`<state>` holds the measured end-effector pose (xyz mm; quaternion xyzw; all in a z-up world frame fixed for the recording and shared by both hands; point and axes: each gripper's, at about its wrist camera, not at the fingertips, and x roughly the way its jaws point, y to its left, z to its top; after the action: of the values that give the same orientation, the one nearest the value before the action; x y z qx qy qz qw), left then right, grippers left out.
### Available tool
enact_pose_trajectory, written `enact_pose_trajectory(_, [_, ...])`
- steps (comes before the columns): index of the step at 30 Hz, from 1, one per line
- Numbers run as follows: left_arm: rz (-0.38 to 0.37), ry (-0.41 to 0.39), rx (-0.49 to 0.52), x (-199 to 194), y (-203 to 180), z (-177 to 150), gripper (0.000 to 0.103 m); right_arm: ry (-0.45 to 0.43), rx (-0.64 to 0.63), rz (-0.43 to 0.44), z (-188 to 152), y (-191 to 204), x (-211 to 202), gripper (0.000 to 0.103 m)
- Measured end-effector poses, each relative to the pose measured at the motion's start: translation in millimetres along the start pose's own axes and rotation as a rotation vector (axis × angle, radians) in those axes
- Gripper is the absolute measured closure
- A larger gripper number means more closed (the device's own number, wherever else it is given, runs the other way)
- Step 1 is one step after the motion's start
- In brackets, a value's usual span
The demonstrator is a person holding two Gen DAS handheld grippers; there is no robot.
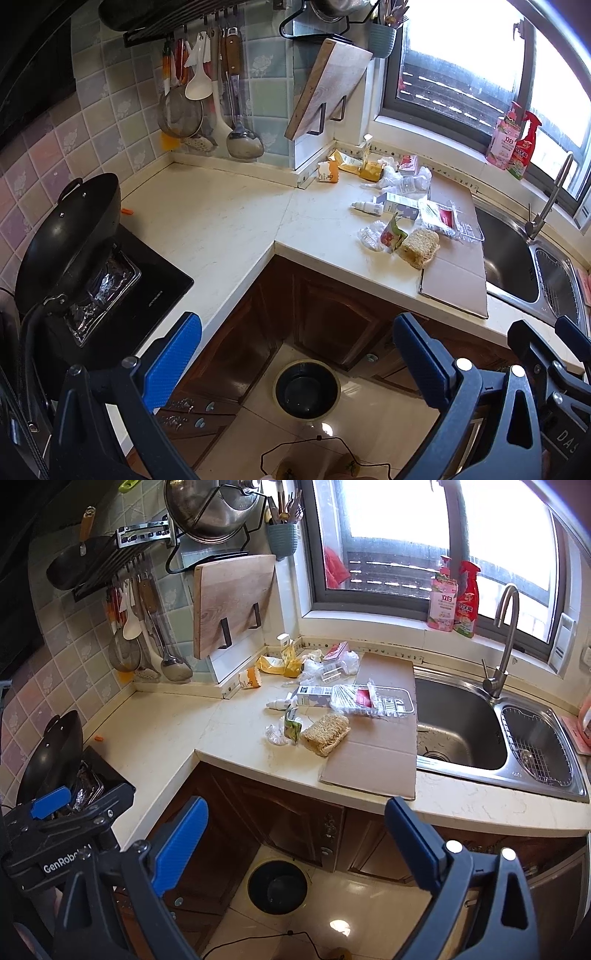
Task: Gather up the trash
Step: 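Move both tools from the bin area toward the cluttered counter, then grasp the green-white wrapper with the left tool while the right tool grasps the noodle nest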
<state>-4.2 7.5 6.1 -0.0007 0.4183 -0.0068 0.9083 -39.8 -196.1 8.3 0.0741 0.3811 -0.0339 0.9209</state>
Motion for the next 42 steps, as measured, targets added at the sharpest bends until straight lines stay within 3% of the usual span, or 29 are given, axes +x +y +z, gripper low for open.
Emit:
enact_pose_trajectory(15, [-0.034,0.005,0.014,3,23,-6,0.003,-0.032,0.035,-0.03,-10,14,-10,0.007])
enact_pose_trajectory(22, [-0.078,0.022,0.036,12,23,-16,0.003,-0.019,0.071,-0.046,-20,9,-12,0.02])
enact_pose_trajectory(26, [-0.096,0.029,0.039,17,18,-16,0.003,0.005,0.097,-0.056,-19,-5,-8,0.02])
enact_pose_trajectory(32, [-0.116,0.048,0.033,36,1,-3,0.003,0.039,0.137,-0.029,7,-41,18,0.02])
enact_pose_trajectory(37, [-0.195,0.07,-0.063,63,-17,18,0.003,0.061,0.136,0.029,41,-70,49,0.021])
enact_pose_trajectory(42, [-0.194,0.103,-0.07,95,-56,48,0.003,0.123,0.147,0.107,74,-107,93,0.021])
